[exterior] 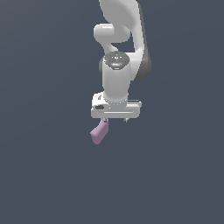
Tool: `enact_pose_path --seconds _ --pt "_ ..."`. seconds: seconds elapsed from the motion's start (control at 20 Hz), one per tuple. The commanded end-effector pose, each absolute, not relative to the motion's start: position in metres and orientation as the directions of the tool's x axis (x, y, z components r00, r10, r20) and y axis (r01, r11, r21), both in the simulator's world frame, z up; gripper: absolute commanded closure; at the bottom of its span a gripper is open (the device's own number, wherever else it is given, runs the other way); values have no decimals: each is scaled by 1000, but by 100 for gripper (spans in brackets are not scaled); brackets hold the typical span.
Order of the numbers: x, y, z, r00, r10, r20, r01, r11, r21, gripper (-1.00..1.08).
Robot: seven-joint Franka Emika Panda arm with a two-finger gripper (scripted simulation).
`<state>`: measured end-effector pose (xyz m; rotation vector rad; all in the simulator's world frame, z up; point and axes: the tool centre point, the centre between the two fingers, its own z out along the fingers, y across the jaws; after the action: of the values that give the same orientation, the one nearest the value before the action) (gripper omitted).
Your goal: Pick up the object and move it to a goal position.
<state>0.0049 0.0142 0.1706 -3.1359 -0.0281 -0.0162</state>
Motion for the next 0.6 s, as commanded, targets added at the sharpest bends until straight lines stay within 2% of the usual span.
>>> enact_pose_path --seconds 0.0,0.55 --pt "5 14 171 1000 18 10 18 -1000 -5 -92" --pt "7 13 186 1000 24 19 23 -1000 21 -92"
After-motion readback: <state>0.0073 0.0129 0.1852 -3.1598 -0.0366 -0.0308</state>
